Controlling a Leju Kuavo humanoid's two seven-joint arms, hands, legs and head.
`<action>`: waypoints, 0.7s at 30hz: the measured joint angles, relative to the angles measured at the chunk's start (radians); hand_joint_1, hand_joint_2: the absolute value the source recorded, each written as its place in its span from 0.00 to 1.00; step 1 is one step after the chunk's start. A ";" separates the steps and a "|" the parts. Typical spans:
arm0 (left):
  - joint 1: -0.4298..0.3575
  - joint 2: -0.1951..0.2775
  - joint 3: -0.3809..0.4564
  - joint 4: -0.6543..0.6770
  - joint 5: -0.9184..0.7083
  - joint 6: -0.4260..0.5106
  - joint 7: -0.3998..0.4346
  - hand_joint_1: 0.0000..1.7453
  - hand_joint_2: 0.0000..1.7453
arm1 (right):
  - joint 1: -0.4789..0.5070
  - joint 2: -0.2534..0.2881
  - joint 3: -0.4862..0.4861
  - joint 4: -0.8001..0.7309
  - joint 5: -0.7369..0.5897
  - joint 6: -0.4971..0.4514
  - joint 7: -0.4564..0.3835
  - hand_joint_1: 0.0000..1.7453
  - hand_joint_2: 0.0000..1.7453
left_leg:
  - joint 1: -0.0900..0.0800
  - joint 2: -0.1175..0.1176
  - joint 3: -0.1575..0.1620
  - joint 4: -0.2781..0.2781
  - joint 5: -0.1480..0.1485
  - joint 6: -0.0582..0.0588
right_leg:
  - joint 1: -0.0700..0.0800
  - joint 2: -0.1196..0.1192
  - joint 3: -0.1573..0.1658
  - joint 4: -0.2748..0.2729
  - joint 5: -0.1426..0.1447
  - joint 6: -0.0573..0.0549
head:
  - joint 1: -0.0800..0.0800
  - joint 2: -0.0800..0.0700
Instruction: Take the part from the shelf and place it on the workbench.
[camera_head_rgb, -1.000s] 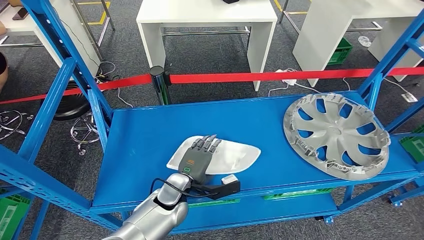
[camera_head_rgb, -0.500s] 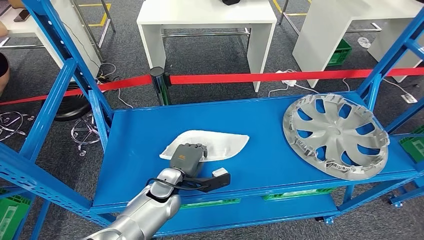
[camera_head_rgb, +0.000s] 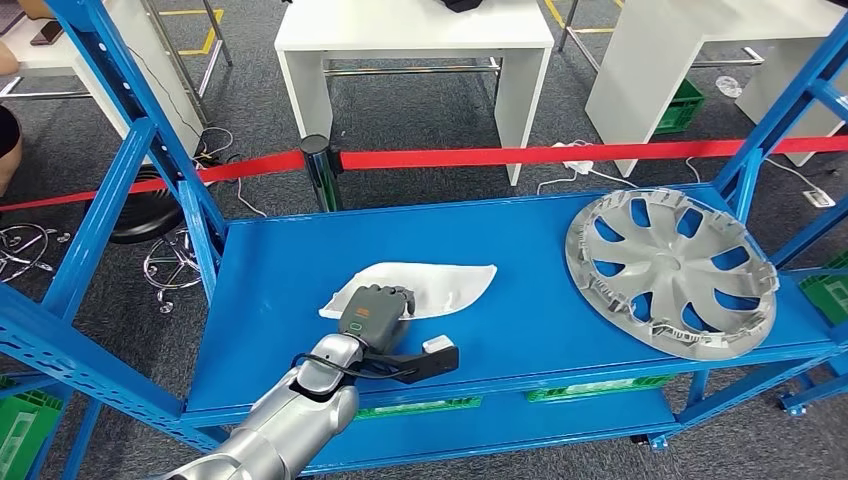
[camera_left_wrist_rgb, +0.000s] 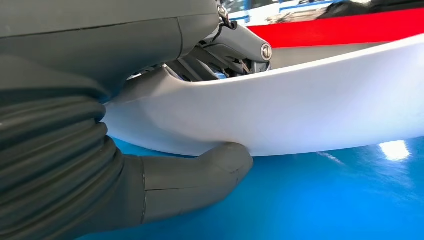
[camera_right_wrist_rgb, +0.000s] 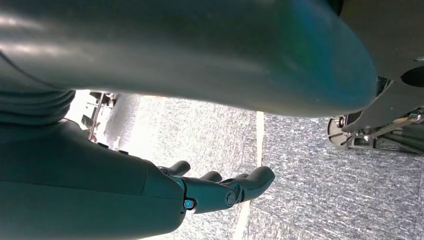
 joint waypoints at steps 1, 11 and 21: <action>0.005 0.000 0.003 0.000 0.003 0.013 -0.021 1.00 1.00 | 0.000 0.000 -0.001 0.000 0.000 -0.001 0.001 0.00 0.00 | 0.000 0.000 0.000 0.000 0.000 0.000 | 0.000 0.000 0.000 0.000 0.000 0.000 | 0.000 0.000; 0.072 0.005 0.084 -0.071 0.177 0.047 -0.263 1.00 1.00 | 0.002 0.000 -0.002 0.000 0.009 0.003 -0.023 0.00 0.00 | 0.000 -0.001 0.000 0.000 0.000 0.000 | 0.000 -0.001 0.000 0.000 -0.001 0.000 | 0.000 0.000; 0.277 0.116 0.125 -0.745 0.666 -0.347 -0.345 1.00 1.00 | 0.007 0.000 -0.009 0.000 0.022 0.007 -0.038 0.00 0.00 | 0.000 0.000 -0.001 -0.002 -0.001 -0.001 | 0.000 0.000 -0.002 0.000 -0.002 -0.001 | 0.000 0.000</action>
